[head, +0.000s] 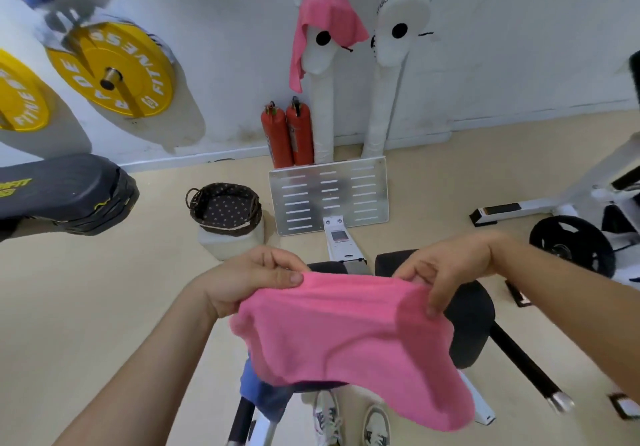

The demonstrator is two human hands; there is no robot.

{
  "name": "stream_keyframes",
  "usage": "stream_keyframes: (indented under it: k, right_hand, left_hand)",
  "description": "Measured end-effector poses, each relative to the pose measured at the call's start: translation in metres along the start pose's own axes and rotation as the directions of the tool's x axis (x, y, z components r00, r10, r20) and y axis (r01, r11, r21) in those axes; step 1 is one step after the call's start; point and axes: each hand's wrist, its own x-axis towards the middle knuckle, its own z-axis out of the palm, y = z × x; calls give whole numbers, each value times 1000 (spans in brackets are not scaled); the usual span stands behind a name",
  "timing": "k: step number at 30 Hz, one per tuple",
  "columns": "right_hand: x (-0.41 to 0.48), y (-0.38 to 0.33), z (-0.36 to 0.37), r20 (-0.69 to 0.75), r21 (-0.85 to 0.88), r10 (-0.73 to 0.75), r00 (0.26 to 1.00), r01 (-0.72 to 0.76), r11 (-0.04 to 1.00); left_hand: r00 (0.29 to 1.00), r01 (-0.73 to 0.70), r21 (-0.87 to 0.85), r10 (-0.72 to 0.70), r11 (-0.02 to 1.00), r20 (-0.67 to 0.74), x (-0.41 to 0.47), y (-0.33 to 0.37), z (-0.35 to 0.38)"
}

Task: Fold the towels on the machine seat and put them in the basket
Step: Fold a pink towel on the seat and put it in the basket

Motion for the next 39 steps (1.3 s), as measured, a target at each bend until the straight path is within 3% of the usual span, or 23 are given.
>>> stream_keyframes:
  k: [3, 6, 9, 11, 14, 16, 18, 21, 23, 25, 27, 29, 32, 35, 39]
  right_hand:
    - [-2, 5, -4, 6, -1, 15, 1000, -15, 1000]
    - [-4, -3, -3, 40, 212, 0, 999, -8, 977]
    - [1, -11, -2, 24, 268, -9, 1000, 2, 963]
    - [5, -13, -5, -47, 199, 31, 998, -20, 980]
    - [7, -15, -18, -332, -90, 142, 933, -181, 979]
    - [4, -15, -33, -535, -303, 186, 824, -393, 868]
    - [1, -12, -46, -716, -337, 149, 682, -524, 782]
    - [-9, -16, -63, -922, -327, -97, 376, -618, 715]
    - [-17, -11, -69, -952, -304, -248, 179, -656, 691]
    - [-20, 11, -65, -931, -298, -363, 26, -627, 720]
    - [-14, 45, -48, -901, -291, -430, -63, -647, 705]
    - [-2, 86, -29, -947, -204, -316, -54, -661, 723]
    - [23, 151, -5, -987, -147, -147, 65, -735, 662]
    - [44, 198, 12, -976, -213, -96, 196, -760, 614]
    - [45, 217, 25, -950, -299, -123, 286, -728, 617]
  left_hand:
    - [1000, 30, 24, -30, 999, -1, 6, 16, -14]
    - [1000, 12, 80, -14, 997, 21, 13, 34, -22]
    - [999, -16, 236, 27, 972, -44, 21, 52, -30]
    - [986, 28, 467, 53, 884, -161, 29, 59, -40]
    - [943, 84, 775, 201, 626, -265, 42, 61, -54]
    - [888, 144, 892, 341, 429, -308, 50, 62, -58]
    - [816, 211, 945, 488, 248, -310, 56, 63, -60]
    - [676, 220, 973, 707, 76, -208, 58, 67, -67]
    - [595, 200, 980, 793, 9, -129, 52, 63, -66]
    - [590, 185, 980, 806, -79, -46, 45, 46, -61]
    - [673, 140, 977, 739, -162, 27, 40, 16, -52]
    - [802, 72, 982, 595, -175, 47, 40, -26, -41]
    - [962, 62, 985, 274, -162, -16, 51, -89, -26]
    - [989, 146, 984, 17, -105, -145, 62, -124, -12]
    - [960, 239, 966, -130, -94, -250, 68, -135, 17]
